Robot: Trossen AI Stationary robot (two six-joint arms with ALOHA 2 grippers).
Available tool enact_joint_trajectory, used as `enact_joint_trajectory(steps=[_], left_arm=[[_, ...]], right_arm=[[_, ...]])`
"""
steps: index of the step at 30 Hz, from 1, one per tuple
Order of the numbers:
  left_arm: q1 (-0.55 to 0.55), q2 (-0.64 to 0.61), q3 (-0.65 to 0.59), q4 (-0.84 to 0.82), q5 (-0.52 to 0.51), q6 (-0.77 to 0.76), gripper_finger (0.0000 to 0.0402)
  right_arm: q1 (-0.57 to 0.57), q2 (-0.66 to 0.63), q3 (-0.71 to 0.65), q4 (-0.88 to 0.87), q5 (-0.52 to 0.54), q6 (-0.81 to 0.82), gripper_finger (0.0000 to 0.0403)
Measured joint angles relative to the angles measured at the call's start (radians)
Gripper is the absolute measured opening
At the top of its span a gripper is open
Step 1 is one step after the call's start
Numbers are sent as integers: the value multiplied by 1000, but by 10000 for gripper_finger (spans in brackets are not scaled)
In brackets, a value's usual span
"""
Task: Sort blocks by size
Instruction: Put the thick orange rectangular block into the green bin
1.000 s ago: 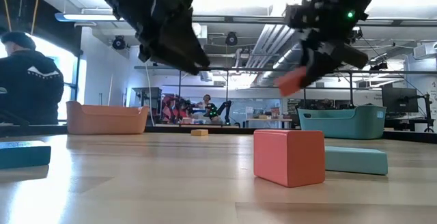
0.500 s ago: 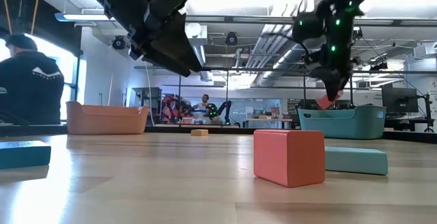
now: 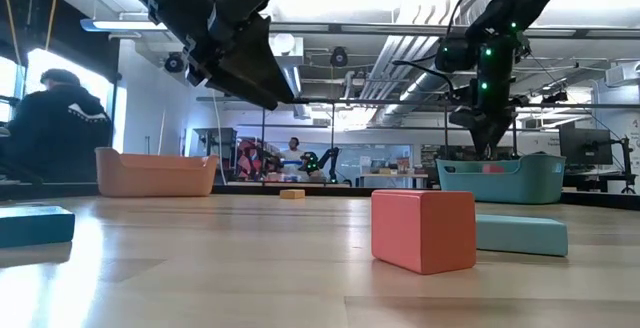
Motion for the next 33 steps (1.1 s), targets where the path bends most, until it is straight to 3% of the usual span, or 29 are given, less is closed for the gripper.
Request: enact_joint_trajectory(steps=[4,10,17,22,24,28,33], left_arm=[[0,0,0,0,0,-12,188],[0,1,0,2,0,-12,188],[0,1,0,3,0,-12,188],[0,1,0,3,0,-12,188],[-2,1,0,3,0,-12,188],[-3,1,0,4,0,-12,188],[-3,1,0,5,0,-12,188]], right_arm=[[8,0,0,-18,-15,-22,198],[0,1,0,-87,-166,-6,198],[-3,8,0,-132,-174,20,199],[-41,73,0,-133,-251,6,193],[-53,106,0,-99,-213,-4,184],[-29,127,0,52,10,-23,155],[49,71,0,165,8,-72,119]])
